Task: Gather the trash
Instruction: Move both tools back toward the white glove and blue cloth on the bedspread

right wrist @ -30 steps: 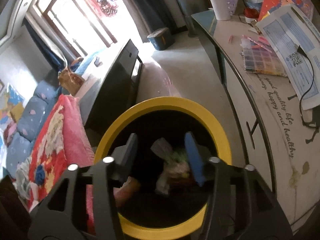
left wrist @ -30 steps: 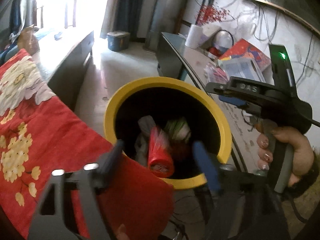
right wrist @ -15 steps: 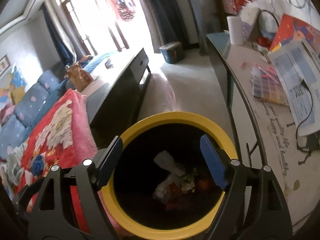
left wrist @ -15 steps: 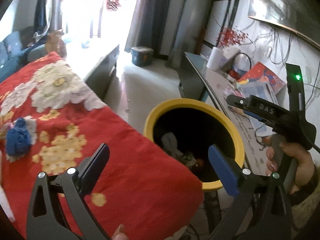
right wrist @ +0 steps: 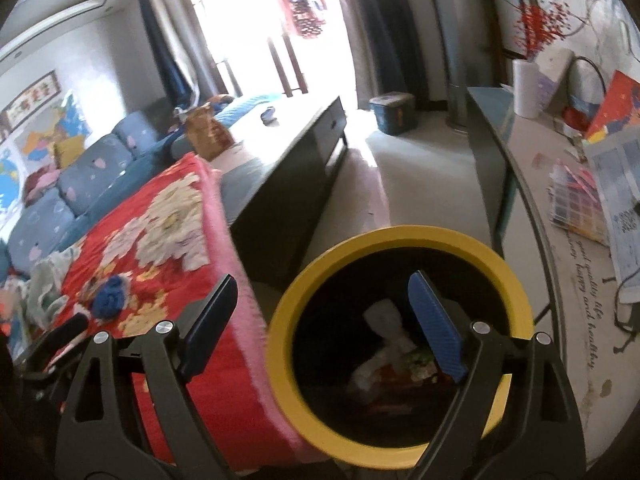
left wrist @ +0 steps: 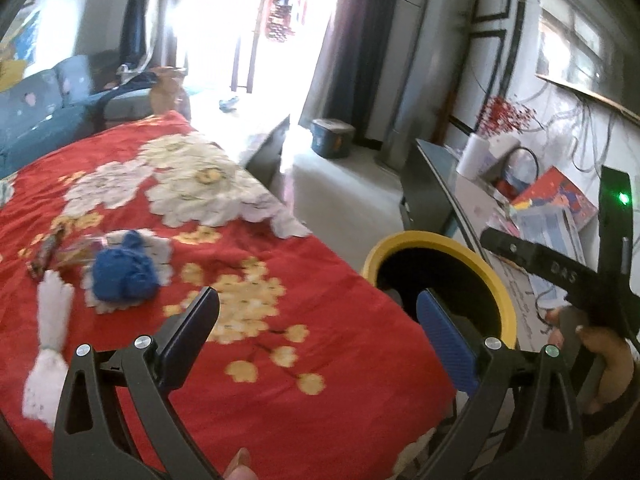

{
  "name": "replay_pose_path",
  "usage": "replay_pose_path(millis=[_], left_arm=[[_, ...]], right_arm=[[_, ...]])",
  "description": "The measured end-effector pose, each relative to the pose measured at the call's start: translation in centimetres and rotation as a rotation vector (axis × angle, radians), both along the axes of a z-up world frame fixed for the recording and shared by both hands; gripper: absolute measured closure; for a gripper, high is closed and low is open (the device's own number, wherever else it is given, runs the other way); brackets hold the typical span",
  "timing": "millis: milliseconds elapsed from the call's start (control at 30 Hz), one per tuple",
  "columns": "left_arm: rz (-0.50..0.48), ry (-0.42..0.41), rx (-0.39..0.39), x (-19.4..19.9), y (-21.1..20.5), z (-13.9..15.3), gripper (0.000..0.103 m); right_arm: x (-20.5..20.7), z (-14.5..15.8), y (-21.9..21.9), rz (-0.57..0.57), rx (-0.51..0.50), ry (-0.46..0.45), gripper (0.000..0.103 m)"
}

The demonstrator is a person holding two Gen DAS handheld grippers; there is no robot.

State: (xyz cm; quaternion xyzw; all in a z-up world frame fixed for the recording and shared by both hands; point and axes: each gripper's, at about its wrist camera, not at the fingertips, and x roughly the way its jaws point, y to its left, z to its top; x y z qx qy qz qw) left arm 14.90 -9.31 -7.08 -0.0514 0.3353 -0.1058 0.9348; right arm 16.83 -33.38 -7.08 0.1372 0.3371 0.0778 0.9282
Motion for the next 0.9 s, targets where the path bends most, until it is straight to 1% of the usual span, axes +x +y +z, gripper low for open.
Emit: replay_pose_path(millis=[367,433,900], left_arm=[[0.136,-0.029,-0.034,-0.8,5.6,1.2,0.007],[0.162,-0.036,-0.043,-1.1,6.6,1.4,0.007],[0.290,-0.053,-0.053,-2.0,12.0,1.9,0.007]], right_arm=[[-1.3,1.4,4.5,0.127,-0.028,-0.045,0.024],[-1.6,1.6,5.1,0.142,-0.032,-0.050,0.022],[-2.4,2.4,10.8,0.285,-0.082,-0.075,0.022]])
